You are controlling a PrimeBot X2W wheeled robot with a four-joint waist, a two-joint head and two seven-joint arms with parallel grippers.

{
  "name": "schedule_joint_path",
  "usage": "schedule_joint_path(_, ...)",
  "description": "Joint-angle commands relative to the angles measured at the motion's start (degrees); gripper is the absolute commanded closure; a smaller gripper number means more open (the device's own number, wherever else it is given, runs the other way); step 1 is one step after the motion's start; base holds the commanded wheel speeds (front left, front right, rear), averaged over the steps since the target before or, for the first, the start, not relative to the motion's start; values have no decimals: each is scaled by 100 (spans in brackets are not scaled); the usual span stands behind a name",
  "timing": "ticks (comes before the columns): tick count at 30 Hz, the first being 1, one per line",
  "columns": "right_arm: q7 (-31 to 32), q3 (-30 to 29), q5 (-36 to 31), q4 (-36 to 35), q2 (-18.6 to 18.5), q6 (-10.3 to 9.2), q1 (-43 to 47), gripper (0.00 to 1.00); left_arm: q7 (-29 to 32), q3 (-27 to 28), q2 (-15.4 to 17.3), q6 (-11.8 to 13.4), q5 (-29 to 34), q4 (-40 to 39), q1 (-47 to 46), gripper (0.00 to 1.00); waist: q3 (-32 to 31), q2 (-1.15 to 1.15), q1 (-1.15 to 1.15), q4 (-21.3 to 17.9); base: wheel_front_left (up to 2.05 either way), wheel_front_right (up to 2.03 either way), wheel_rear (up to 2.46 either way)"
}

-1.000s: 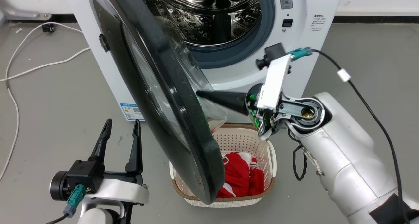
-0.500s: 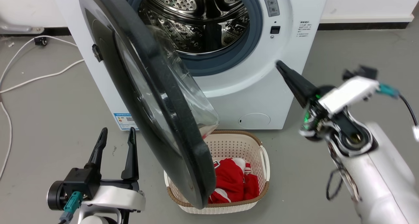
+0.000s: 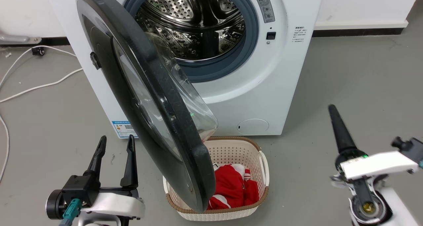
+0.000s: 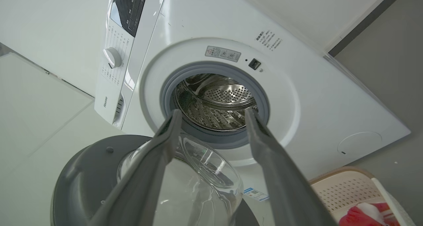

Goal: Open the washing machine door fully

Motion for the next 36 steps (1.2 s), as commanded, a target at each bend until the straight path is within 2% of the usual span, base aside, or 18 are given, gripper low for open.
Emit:
schedule_joint_path(1, -94, -85, -257, -31, -97, 0, 110, 0, -13, 13, -1, 14, -45, -4, 64, 0, -4, 0, 1, -5, 0, 0, 0)
schedule_joint_path(6, -278, -852, -1925, -277, 140, -1, 462, 0, -13, 56, -1, 54, -39, -42, 81, 0, 3, 0, 1, -49, 0, 0, 0)
schedule_joint_path(10, -278, -1691, -4002, -1012, 612, -1, 746, 0, -13, 116, -2, 52, -17, -74, 57, 0, 33, 0, 1, -84, 0, 0, 0)
schedule_joint_path(14, -278, -1966, -5812, -1822, 914, -1, 1022, 0, -13, 150, -2, 57, 15, -99, 56, 0, 54, 0, 1, -96, 0, 0, 0)
schedule_joint_path(17, -238, -1969, -6555, -2181, 1066, -1, 1247, 0, -13, 188, -1, 56, 31, -110, 69, 0, 52, 0, 1, -117, 0, 0, 0)
schedule_joint_path(22, -70, -1920, -7089, -2355, 1134, -2, 1609, 0, -13, 229, -2, 53, 40, -125, 68, 0, 35, 0, 1, -136, 0, 0, 0)
schedule_joint_path(30, -72, -1614, -7124, -1928, 1134, -2, 1933, 0, -13, 229, -2, 31, 75, -141, 58, 0, 58, 0, 1, -139, 0, 0, 0)
schedule_joint_path(36, -159, -1625, -7031, -1681, 1134, -2, 1873, 0, -13, 238, -2, 19, 107, -133, 54, 0, 78, 0, 1, -150, 0, 0, 0)
